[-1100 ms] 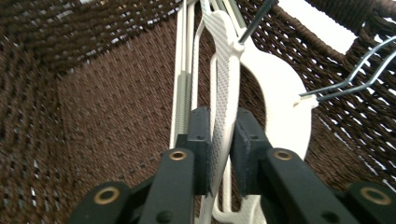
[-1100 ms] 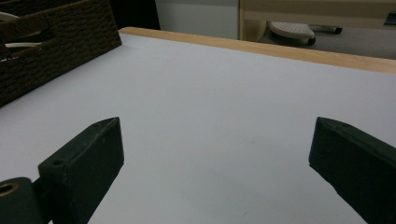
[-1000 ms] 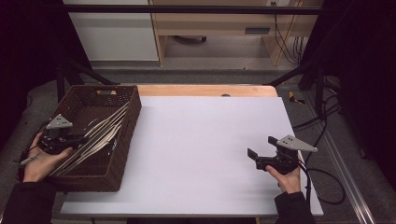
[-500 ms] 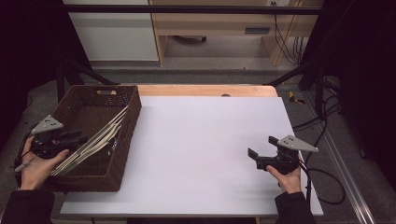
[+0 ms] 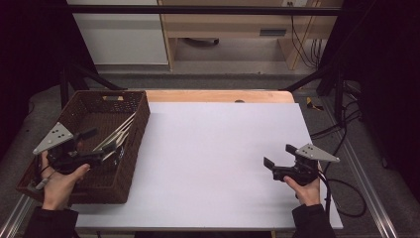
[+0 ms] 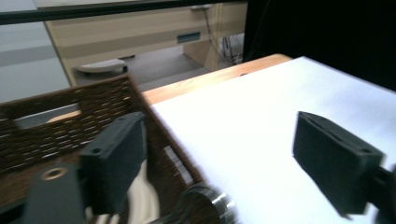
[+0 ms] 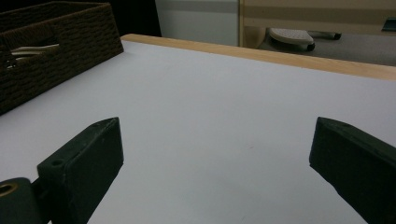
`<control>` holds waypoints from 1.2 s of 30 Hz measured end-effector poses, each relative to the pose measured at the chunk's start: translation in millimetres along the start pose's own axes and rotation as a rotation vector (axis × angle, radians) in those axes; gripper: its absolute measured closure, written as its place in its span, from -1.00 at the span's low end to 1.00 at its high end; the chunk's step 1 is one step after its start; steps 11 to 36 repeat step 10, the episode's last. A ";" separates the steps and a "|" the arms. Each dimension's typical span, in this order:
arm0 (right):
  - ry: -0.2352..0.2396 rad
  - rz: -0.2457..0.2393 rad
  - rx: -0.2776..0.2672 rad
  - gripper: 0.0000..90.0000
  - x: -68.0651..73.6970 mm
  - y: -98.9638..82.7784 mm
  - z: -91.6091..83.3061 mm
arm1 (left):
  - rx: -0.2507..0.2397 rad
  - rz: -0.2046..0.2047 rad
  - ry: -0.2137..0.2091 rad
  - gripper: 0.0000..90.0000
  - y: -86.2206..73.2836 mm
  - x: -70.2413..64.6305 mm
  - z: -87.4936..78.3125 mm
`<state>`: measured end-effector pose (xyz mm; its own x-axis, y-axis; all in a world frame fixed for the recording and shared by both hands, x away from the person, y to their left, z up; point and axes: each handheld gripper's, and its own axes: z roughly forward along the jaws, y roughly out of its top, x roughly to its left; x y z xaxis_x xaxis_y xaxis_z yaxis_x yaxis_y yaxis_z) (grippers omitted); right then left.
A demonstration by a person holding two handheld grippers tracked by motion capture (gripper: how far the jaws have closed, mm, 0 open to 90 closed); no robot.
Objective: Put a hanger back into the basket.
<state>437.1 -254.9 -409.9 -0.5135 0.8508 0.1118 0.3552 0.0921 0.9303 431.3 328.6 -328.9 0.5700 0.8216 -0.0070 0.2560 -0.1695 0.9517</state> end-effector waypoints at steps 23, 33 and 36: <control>0.009 -0.003 -0.017 -0.93 -0.2 2.9 -6.0 | -0.012 -0.001 -0.076 -0.82 -8.8 -34.3 15.8; 0.009 -0.003 -0.017 -0.93 -0.2 2.9 -6.0 | -0.012 -0.001 -0.076 -0.82 -8.8 -34.3 15.8; 0.009 -0.003 -0.017 -0.93 -0.2 2.9 -6.0 | -0.012 -0.001 -0.076 -0.82 -8.8 -34.3 15.8</control>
